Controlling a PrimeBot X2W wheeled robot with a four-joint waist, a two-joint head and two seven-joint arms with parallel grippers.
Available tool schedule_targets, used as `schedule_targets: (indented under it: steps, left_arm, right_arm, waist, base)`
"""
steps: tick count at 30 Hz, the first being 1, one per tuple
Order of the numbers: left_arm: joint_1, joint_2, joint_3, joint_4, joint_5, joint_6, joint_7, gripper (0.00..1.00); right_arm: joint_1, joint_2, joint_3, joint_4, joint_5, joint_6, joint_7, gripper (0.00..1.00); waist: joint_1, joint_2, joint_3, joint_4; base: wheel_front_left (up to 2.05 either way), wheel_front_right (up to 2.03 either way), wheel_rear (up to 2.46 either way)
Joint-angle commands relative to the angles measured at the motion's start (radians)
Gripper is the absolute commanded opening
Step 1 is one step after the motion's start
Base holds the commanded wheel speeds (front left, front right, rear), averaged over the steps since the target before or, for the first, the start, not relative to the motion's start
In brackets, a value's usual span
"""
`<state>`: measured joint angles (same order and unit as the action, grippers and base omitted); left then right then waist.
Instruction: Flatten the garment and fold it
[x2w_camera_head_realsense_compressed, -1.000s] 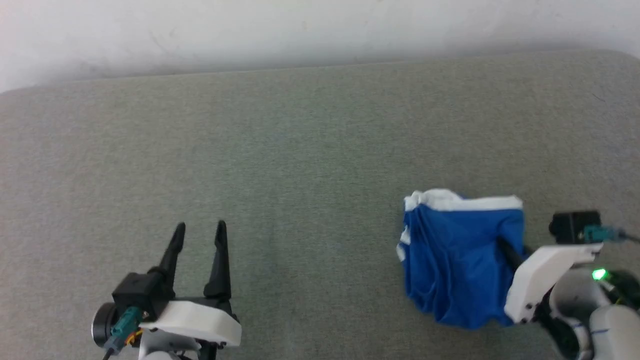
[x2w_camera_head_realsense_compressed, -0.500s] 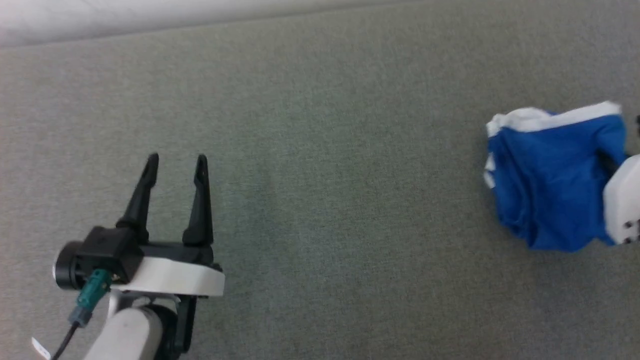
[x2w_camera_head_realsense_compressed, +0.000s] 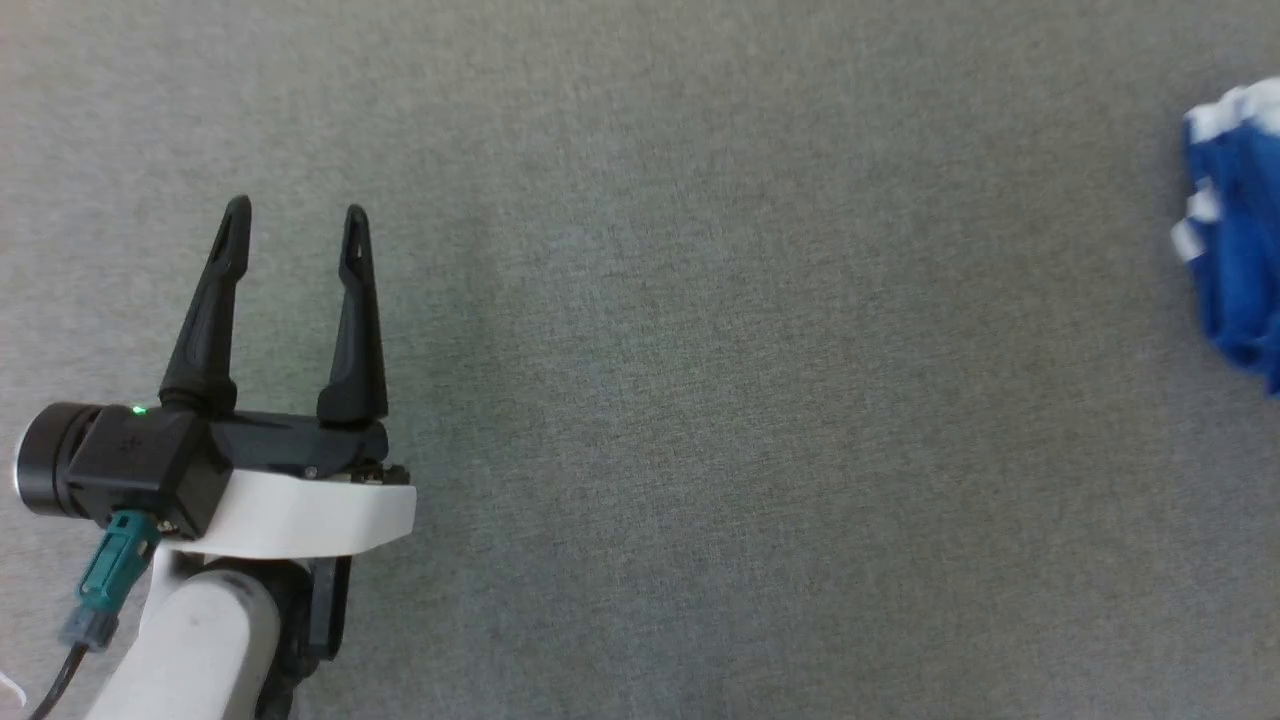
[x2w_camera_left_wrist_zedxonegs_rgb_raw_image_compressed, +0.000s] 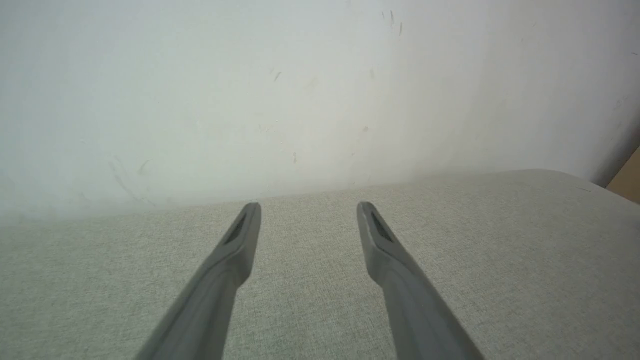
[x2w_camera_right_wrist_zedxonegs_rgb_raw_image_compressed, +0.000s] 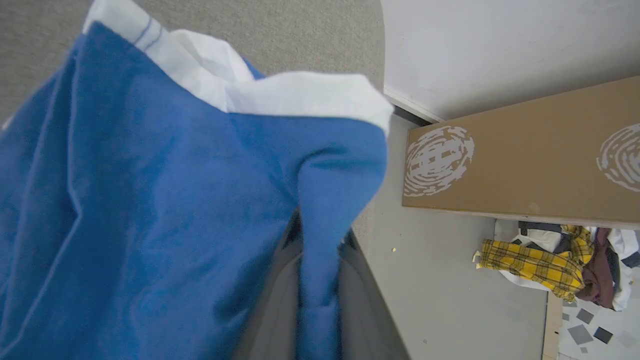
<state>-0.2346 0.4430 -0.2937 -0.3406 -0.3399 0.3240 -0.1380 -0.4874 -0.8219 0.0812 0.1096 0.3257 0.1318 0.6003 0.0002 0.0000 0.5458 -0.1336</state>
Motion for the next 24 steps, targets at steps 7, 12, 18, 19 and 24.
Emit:
schedule_targets:
  steps: [7,12,18,19,24]
  left_arm:
    - [-0.043,0.019,-0.003,-0.037,0.035,0.012,0.023,1.0]
    - [-0.053,0.024,0.003,-0.044,0.045,0.018,0.013,1.0]
    - [-0.047,0.015,0.005,-0.039,0.042,0.024,-0.015,1.0]
    - [-0.043,0.015,0.003,-0.036,0.038,0.022,-0.017,1.0]
    - [-0.029,0.007,0.003,-0.019,0.023,0.018,-0.038,1.0]
  right_arm:
    - [-0.074,-0.035,0.012,0.086,-0.064,-0.001,-0.096,0.0]
    - [-0.107,-0.011,0.015,0.148,-0.098,-0.001,-0.142,0.39]
    - [-0.138,0.032,0.016,0.209,-0.126,-0.001,-0.189,1.0]
    - [-0.141,0.037,0.019,0.219,-0.129,-0.001,-0.198,1.0]
    - [-0.15,0.056,0.019,0.255,-0.133,-0.001,-0.26,1.0]
  waist:
    - [-0.0002,0.0,0.091,-0.014]
    - [-0.0002,0.0,0.099,-0.015]
    - [-0.0002,0.0,0.085,-0.024]
    - [-0.0002,0.0,0.08,-0.026]
    - [-0.0002,0.0,0.05,-0.038]
  base:
    - [0.0,0.0,0.0]
    - [0.0,0.0,0.0]
    - [0.0,0.0,0.0]
    - [0.0,0.0,0.0]
    - [0.0,0.0,0.0]
